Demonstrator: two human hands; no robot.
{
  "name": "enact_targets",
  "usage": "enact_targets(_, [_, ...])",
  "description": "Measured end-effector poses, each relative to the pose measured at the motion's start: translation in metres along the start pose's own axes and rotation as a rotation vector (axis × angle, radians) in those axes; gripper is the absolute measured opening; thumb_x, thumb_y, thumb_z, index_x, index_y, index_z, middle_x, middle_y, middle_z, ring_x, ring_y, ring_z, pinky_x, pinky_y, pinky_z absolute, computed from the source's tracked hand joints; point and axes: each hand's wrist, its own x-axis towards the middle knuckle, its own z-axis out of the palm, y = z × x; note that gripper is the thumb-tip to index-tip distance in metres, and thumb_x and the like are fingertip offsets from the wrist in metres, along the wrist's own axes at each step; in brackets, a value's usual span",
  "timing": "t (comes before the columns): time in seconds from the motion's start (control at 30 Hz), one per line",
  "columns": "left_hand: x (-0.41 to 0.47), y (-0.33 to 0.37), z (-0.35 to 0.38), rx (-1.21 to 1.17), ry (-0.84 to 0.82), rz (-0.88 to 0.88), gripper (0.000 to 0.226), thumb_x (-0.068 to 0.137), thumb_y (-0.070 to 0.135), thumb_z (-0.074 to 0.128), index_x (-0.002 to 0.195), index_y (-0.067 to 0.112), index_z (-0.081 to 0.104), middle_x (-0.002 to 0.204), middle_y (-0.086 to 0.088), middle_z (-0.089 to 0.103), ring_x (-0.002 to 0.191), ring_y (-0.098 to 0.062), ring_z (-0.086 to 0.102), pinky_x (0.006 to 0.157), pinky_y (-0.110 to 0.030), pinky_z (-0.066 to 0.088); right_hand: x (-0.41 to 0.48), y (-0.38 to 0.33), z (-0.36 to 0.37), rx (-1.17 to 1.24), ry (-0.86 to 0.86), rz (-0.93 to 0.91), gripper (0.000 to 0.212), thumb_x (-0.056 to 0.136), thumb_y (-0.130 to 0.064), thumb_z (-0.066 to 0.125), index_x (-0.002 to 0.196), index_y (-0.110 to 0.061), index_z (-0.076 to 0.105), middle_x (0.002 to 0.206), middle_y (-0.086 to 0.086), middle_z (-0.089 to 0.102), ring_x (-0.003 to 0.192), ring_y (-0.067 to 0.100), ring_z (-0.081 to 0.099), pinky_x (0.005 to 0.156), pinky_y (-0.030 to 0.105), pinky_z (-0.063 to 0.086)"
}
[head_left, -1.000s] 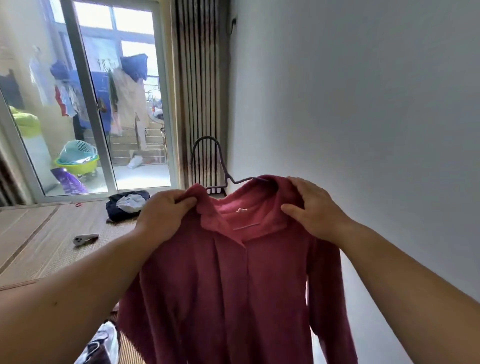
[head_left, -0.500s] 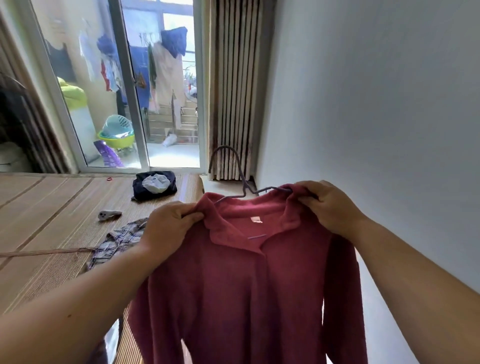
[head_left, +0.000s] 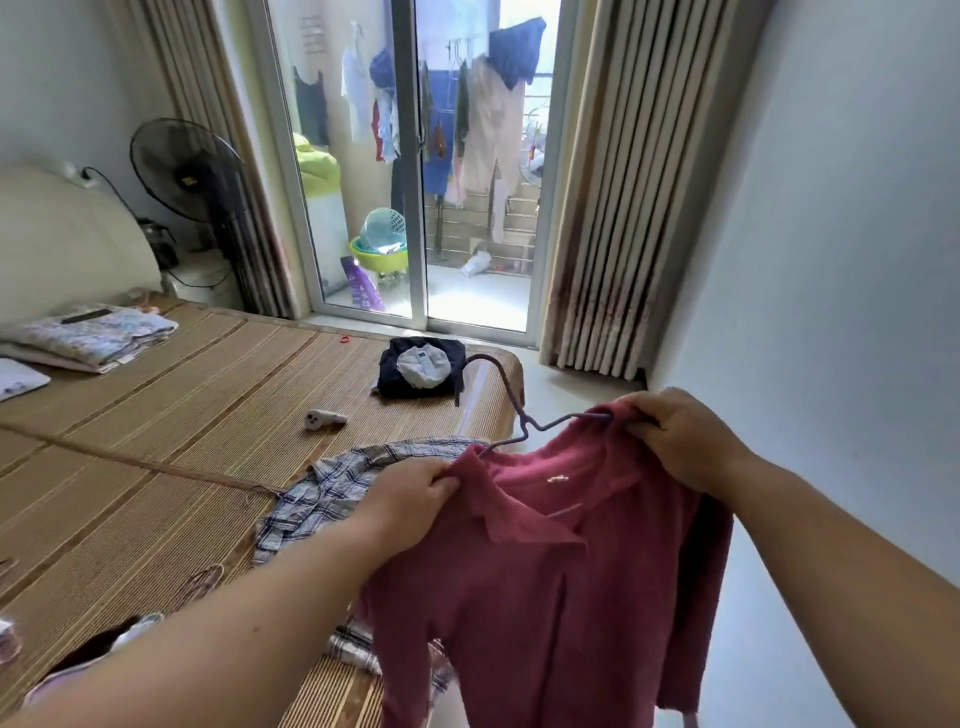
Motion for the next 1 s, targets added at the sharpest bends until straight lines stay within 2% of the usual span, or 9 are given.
enact_targets(0.03, [0.017, -0.003, 0.004, 0.002, 0.023, -0.045, 0.019, 0.092, 0.027, 0.052, 0.074, 0.028, 0.058, 0.074, 0.01, 0.059, 0.077, -0.016, 0.056, 0.062, -0.03, 0.033, 0.024, 0.01, 0.006, -0.011, -0.019, -0.016, 0.018, 0.09, -0.025, 0.057, 0.097, -0.037, 0.068, 0.095, 0.004, 0.061, 0.091, 0.019, 0.056, 0.087, 0.038, 0.046])
enact_targets(0.1, [0.045, -0.011, 0.01, 0.012, 0.061, -0.108, 0.015, 0.092, 0.027, 0.052, 0.079, 0.028, 0.06, 0.081, 0.008, 0.06, 0.081, -0.016, 0.054, 0.066, -0.03, 0.032, 0.066, 0.029, 0.02, -0.04, -0.042, -0.052, 0.014, 0.089, -0.028, 0.058, 0.097, -0.034, 0.068, 0.094, 0.005, 0.059, 0.092, 0.022, 0.055, 0.087, 0.038, 0.045])
enact_targets(0.23, [0.092, -0.03, 0.027, 0.018, 0.16, -0.26, 0.012, 0.091, 0.026, 0.054, 0.088, 0.025, 0.065, 0.085, 0.005, 0.062, 0.087, -0.018, 0.058, 0.066, -0.028, 0.032, 0.16, 0.065, 0.053, -0.021, -0.173, -0.174, 0.012, 0.09, -0.031, 0.058, 0.091, -0.041, 0.064, 0.09, -0.002, 0.053, 0.088, 0.015, 0.051, 0.076, 0.022, 0.037])
enact_targets(0.3, [0.107, -0.035, 0.033, -0.002, 0.213, -0.359, 0.01, 0.09, 0.026, 0.056, 0.088, 0.027, 0.066, 0.085, 0.006, 0.064, 0.088, -0.019, 0.059, 0.066, -0.028, 0.032, 0.202, 0.075, 0.065, -0.021, -0.234, -0.233, 0.012, 0.09, -0.033, 0.058, 0.095, -0.042, 0.064, 0.087, -0.01, 0.048, 0.086, 0.011, 0.047, 0.071, 0.014, 0.031])
enact_targets(0.4, [0.123, -0.037, 0.037, -0.01, 0.308, -0.482, 0.014, 0.091, 0.027, 0.056, 0.099, 0.028, 0.067, 0.097, 0.002, 0.065, 0.096, -0.022, 0.059, 0.071, -0.029, 0.035, 0.261, 0.077, 0.082, -0.028, -0.353, -0.343, 0.015, 0.091, -0.031, 0.056, 0.101, -0.039, 0.064, 0.091, -0.008, 0.05, 0.092, 0.016, 0.05, 0.083, 0.024, 0.036])
enact_targets(0.57, [0.138, -0.05, 0.029, 0.037, 0.477, -0.683, 0.019, 0.092, 0.031, 0.054, 0.104, 0.022, 0.065, 0.101, -0.004, 0.069, 0.098, -0.027, 0.061, 0.067, -0.03, 0.035, 0.344, 0.039, 0.112, -0.059, -0.415, -0.537, 0.014, 0.092, -0.038, 0.054, 0.101, -0.044, 0.063, 0.1, -0.007, 0.05, 0.091, 0.013, 0.045, 0.078, 0.027, 0.031])
enact_targets(0.7, [0.141, -0.076, 0.01, 0.058, 0.58, -0.773, 0.025, 0.093, 0.028, 0.053, 0.113, 0.02, 0.066, 0.109, -0.005, 0.068, 0.105, -0.028, 0.059, 0.079, -0.032, 0.042, 0.387, -0.006, 0.151, -0.014, -0.471, -0.657, 0.011, 0.091, -0.032, 0.057, 0.092, -0.041, 0.062, 0.103, -0.002, 0.053, 0.093, 0.016, 0.048, 0.08, 0.029, 0.035])
enact_targets(0.83, [0.147, -0.124, 0.005, 0.003, 0.631, -0.846, 0.024, 0.092, 0.027, 0.055, 0.113, 0.022, 0.066, 0.107, -0.005, 0.069, 0.103, -0.027, 0.059, 0.08, -0.033, 0.043, 0.421, -0.035, 0.211, -0.059, -0.485, -0.684, 0.015, 0.089, -0.029, 0.058, 0.1, -0.036, 0.065, 0.099, -0.001, 0.048, 0.089, 0.014, 0.041, 0.073, 0.023, 0.024])
enact_targets(1.0, [0.173, -0.208, 0.004, -0.021, 0.622, -0.912, 0.019, 0.09, 0.027, 0.057, 0.105, 0.025, 0.069, 0.096, -0.003, 0.07, 0.094, -0.026, 0.061, 0.071, -0.031, 0.039, 0.464, -0.055, 0.301, -0.09, -0.524, -0.688, 0.013, 0.087, -0.024, 0.06, 0.097, -0.031, 0.066, 0.093, 0.001, 0.05, 0.086, 0.02, 0.049, 0.073, 0.024, 0.031])
